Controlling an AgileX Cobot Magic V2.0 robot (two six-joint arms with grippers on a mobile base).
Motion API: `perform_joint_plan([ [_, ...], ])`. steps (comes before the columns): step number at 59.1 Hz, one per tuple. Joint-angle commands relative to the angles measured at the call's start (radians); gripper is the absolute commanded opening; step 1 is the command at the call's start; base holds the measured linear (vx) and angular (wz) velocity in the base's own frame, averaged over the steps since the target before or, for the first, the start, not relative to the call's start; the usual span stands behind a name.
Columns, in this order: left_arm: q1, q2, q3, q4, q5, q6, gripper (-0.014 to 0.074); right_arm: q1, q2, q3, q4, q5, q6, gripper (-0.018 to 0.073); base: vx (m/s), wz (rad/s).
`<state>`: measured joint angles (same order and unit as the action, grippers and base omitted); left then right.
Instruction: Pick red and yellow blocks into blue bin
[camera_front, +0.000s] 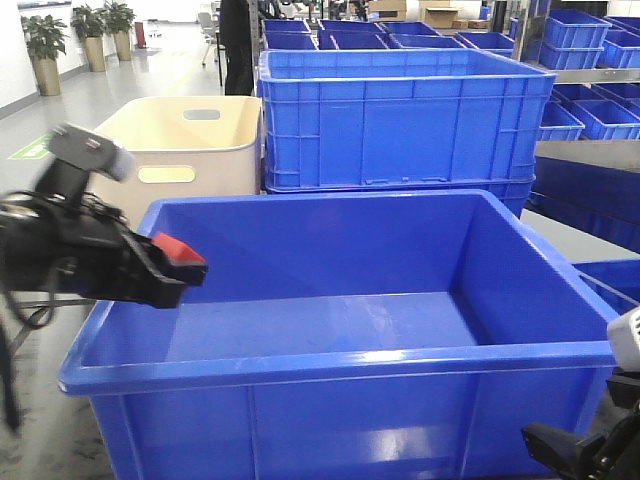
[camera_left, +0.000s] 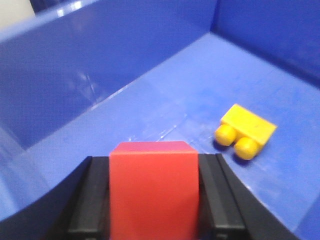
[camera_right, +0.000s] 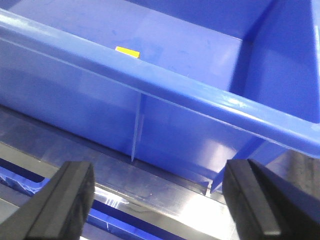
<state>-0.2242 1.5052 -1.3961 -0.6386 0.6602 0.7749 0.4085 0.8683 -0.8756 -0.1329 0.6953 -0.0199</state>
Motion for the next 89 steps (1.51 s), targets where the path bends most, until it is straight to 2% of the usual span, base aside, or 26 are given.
perform_joint_plan([
  [1,-0.003,0.007,-0.06,-0.047,-0.038,0.011,0.0401,0.001,-0.012,-0.029,-0.022,-0.076,-0.012,0.0583,0.0,0.0],
  [11,-0.003,0.038,-0.062,-0.047,-0.016,0.011,0.058,0.001,-0.012,-0.029,-0.022,-0.076,-0.012,0.0583,0.0,0.0],
  [18,-0.003,0.036,-0.059,-0.047,-0.015,0.011,0.064,0.001,-0.012,-0.029,-0.022,-0.076,-0.012,0.0583,0.0,0.0],
  [36,-0.003,-0.07,-0.059,-0.02,-0.001,0.011,0.0608,0.001,-0.012,-0.029,-0.022,-0.076,-0.012,0.0583,0.0,0.0],
  [41,-0.003,-0.13,-0.059,-0.018,0.049,0.009,0.0587,0.001,-0.012,-0.029,-0.021,-0.075,-0.012,0.0583,0.0,0.0],
  [48,-0.003,-0.227,-0.059,0.004,0.175,0.003,0.0559,0.001,-0.012,-0.029,-0.021,-0.075,-0.012,0.0583,0.0,0.0],
  [58,-0.003,-0.342,-0.059,0.006,0.425,-0.107,0.0531,0.001,-0.012,-0.029,-0.021,-0.069,-0.012,0.0583,0.0,0.0],
  [62,-0.003,-0.376,-0.059,0.02,0.488,-0.148,0.0524,0.001,-0.012,-0.029,-0.021,-0.065,-0.012,0.0583,0.0,0.0],
  [67,-0.003,-0.425,-0.049,0.077,0.517,-0.232,0.0519,0.001,-0.012,-0.029,-0.021,-0.049,-0.008,0.0583,0.0,0.0],
  [75,-0.003,-0.513,0.039,0.2,0.494,-0.367,0.0519,0.001,-0.012,-0.029,-0.021,-0.013,0.013,0.0583,0.0,0.0],
  [89,-0.003,-0.688,0.321,0.421,0.342,-0.577,0.0519,0.001,-0.012,-0.029,-0.02,0.008,0.052,0.0583,0.0,0.0],
])
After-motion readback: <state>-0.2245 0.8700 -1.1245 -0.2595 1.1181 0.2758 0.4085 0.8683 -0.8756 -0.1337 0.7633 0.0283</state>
